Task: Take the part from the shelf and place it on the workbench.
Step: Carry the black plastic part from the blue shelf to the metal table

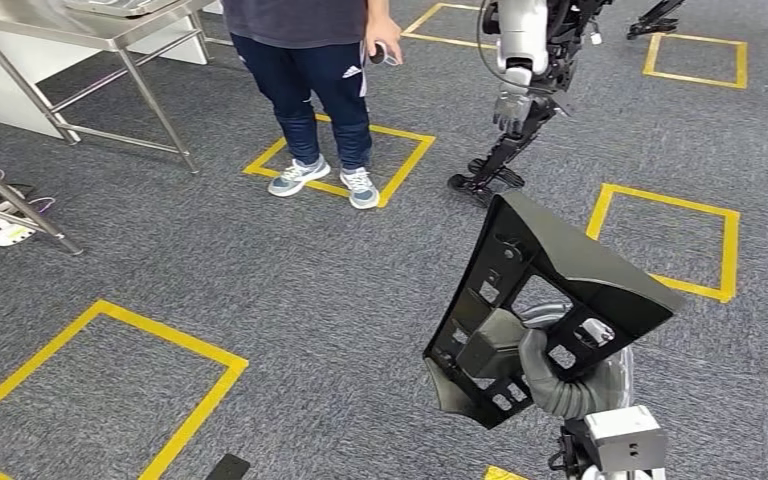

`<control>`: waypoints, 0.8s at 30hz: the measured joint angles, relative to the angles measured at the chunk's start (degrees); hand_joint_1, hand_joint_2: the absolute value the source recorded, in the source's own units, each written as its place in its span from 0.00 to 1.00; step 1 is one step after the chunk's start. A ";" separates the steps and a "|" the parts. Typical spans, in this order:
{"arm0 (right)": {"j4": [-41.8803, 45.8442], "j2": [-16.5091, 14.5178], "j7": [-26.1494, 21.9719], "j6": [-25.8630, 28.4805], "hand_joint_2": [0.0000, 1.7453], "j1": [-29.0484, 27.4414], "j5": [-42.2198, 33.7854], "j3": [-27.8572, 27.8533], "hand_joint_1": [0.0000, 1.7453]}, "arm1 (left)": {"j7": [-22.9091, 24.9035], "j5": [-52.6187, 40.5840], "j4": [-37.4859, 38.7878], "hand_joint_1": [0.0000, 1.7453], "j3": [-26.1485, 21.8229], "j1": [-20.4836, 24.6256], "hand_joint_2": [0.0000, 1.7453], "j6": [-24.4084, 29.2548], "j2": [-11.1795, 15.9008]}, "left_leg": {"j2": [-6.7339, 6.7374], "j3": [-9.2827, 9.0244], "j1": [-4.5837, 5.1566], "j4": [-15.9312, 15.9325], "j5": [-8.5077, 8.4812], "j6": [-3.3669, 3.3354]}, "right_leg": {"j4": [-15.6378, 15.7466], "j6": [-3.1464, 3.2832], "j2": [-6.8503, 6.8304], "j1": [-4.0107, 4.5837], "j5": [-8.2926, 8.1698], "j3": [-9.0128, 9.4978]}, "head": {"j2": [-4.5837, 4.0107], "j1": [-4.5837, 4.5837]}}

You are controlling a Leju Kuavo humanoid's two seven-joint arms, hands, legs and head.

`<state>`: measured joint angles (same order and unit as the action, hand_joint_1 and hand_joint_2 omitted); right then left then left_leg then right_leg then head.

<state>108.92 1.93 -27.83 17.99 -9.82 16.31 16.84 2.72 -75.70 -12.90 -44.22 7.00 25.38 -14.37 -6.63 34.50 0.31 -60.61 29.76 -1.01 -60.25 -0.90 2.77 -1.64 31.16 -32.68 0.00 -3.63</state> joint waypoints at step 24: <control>-0.91 -0.25 -0.34 -0.80 1.00 -0.38 -1.36 -1.58 1.00 | 0.21 0.64 0.00 0.00 0.00 0.66 1.00 0.05 -0.03 | 2.75 -0.50 0.12 0.31 -0.30 -1.61 | -8.72 -1.39 -1.90 0.11 2.79 -3.89 | 0.00 0.09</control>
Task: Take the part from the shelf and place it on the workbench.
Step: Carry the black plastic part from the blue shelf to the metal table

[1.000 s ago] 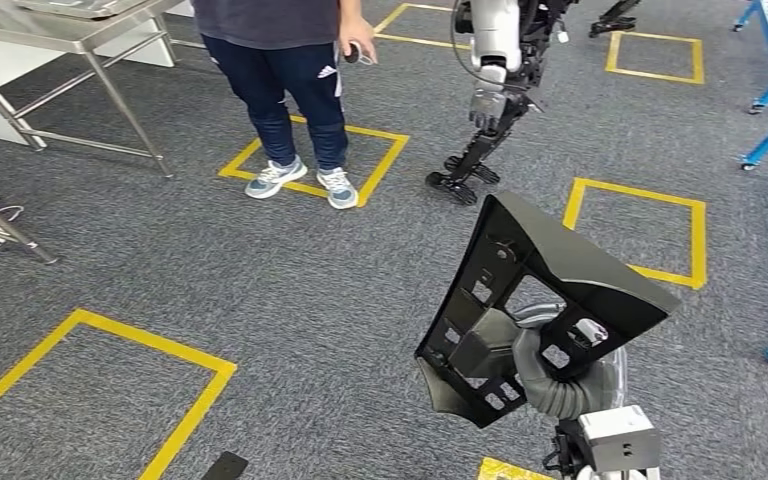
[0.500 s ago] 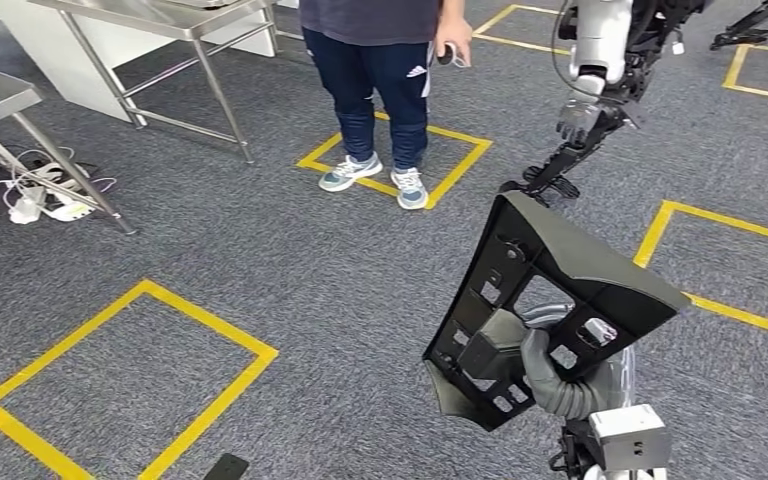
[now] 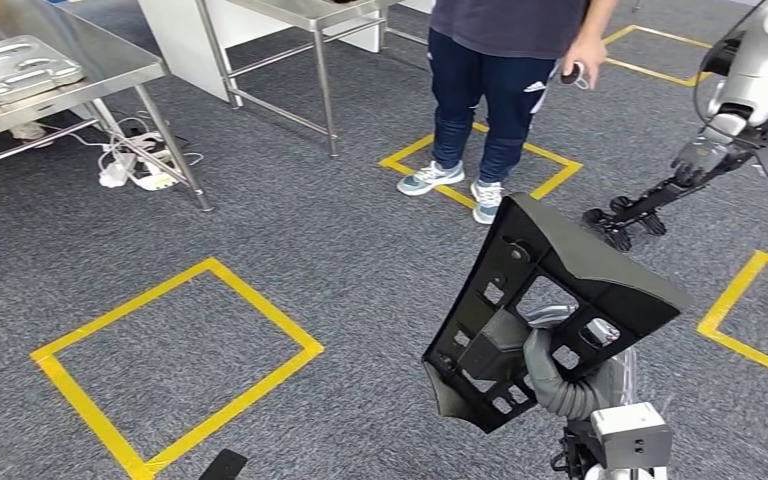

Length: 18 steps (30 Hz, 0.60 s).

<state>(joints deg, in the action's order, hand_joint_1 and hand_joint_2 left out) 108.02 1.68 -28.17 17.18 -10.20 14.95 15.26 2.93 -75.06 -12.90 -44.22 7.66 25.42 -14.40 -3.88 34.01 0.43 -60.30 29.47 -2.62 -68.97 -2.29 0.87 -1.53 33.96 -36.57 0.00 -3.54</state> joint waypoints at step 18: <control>-0.17 -0.17 0.22 -0.53 1.00 -0.11 -0.55 -0.64 1.00 | 0.63 0.00 0.00 0.00 0.01 0.19 1.00 -0.20 0.13 | 7.20 2.21 0.13 -1.61 -1.01 2.23 | 8.89 1.06 -6.37 -0.10 -0.53 6.38 | 0.00 -0.26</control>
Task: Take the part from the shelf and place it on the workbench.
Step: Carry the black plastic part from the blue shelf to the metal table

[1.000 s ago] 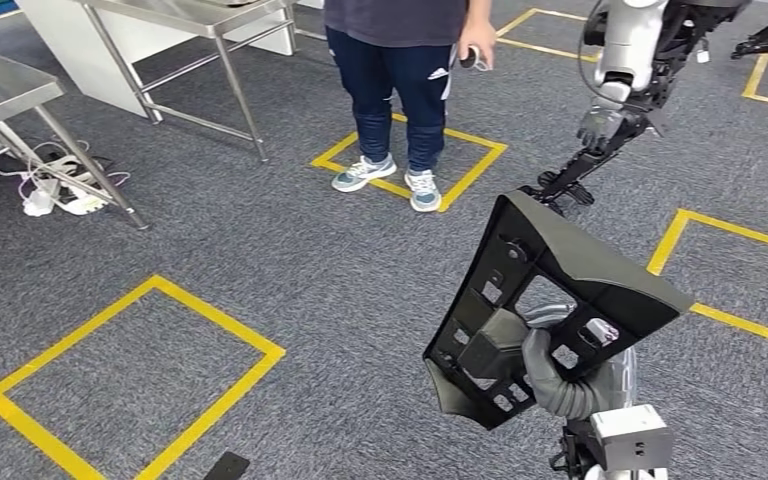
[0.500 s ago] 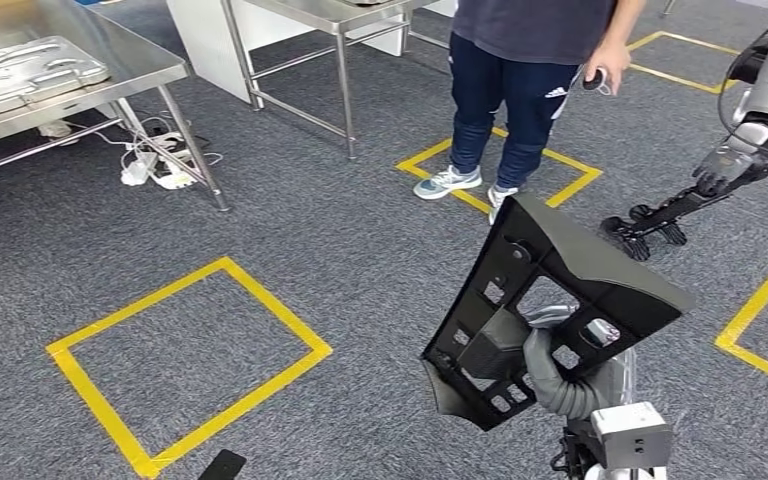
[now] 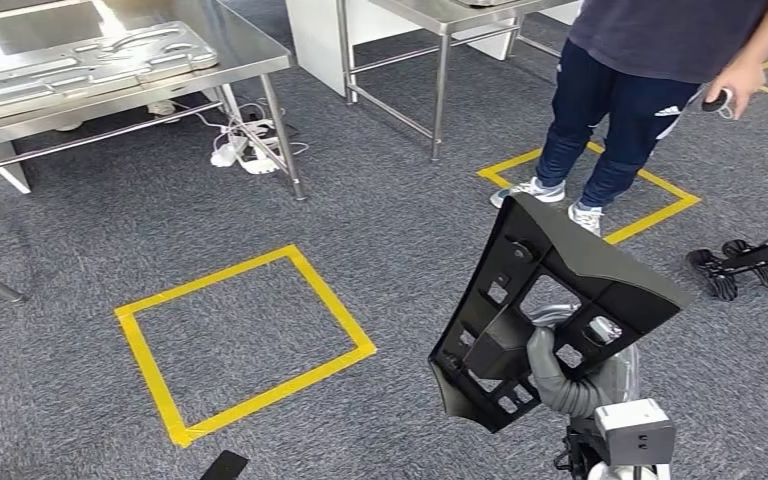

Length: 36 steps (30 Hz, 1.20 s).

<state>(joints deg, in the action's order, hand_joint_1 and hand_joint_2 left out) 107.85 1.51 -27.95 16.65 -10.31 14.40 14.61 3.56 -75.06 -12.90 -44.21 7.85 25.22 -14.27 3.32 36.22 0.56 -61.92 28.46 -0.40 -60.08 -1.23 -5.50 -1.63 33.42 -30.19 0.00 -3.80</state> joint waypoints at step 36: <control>-0.16 -0.13 0.27 -0.50 1.00 -0.41 -0.54 -0.56 1.00 | 0.43 0.07 0.00 0.00 -0.04 -0.26 1.00 -0.04 0.13 | -0.61 -0.87 -0.13 1.27 0.48 -1.86 | -1.57 -1.52 0.71 -0.02 3.03 1.33 | 0.00 0.10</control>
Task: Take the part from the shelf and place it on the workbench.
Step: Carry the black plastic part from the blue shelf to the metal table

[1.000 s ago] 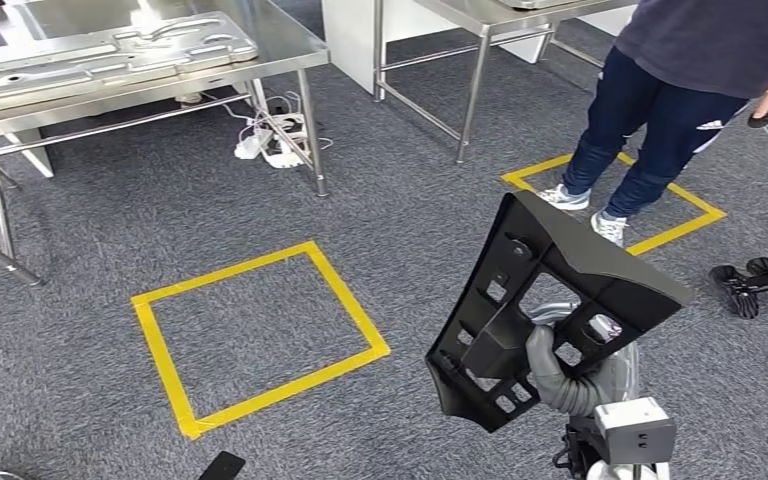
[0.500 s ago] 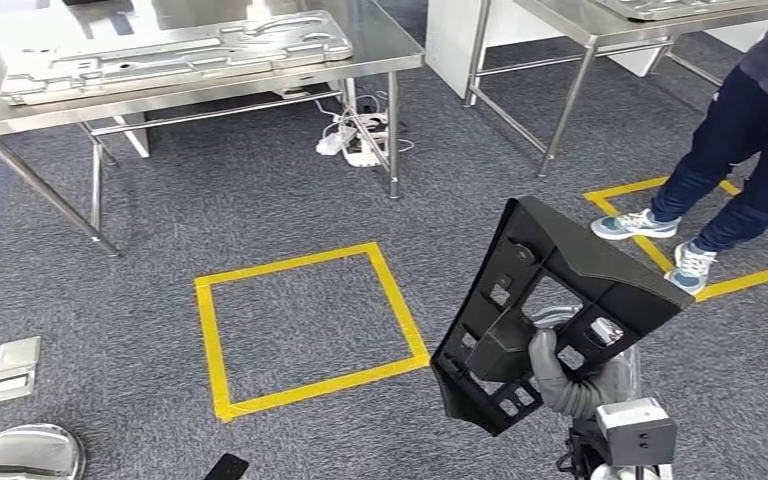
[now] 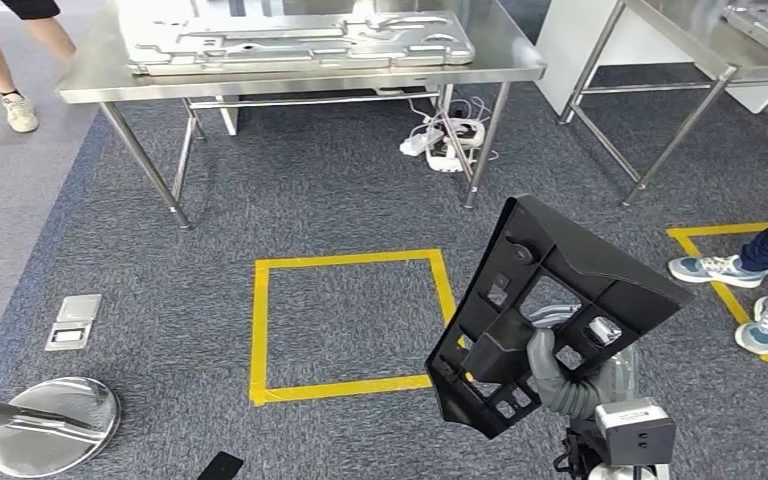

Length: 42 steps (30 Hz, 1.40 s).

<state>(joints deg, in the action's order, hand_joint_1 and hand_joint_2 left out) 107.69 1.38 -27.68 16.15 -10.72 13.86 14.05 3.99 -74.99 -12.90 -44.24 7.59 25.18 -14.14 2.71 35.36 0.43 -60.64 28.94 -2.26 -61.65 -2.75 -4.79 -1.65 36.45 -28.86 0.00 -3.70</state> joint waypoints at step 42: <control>0.48 -0.06 0.01 -0.04 1.00 -0.81 -0.57 -0.11 1.00 | 0.02 0.89 0.00 0.00 -0.08 -0.11 1.00 -0.67 -0.03 | -3.42 -2.56 0.47 0.60 1.82 -0.26 | 2.35 0.47 4.69 0.01 -4.96 -2.95 | 0.00 -0.03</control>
<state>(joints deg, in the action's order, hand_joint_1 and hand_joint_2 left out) 108.16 1.32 -27.67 16.10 -11.53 13.29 13.94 4.01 -74.10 -12.90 -44.33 7.48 24.51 -14.17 -0.70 32.80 0.91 -60.05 30.76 -2.52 -59.30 -2.27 -0.10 -1.64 31.49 -31.81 0.00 -3.74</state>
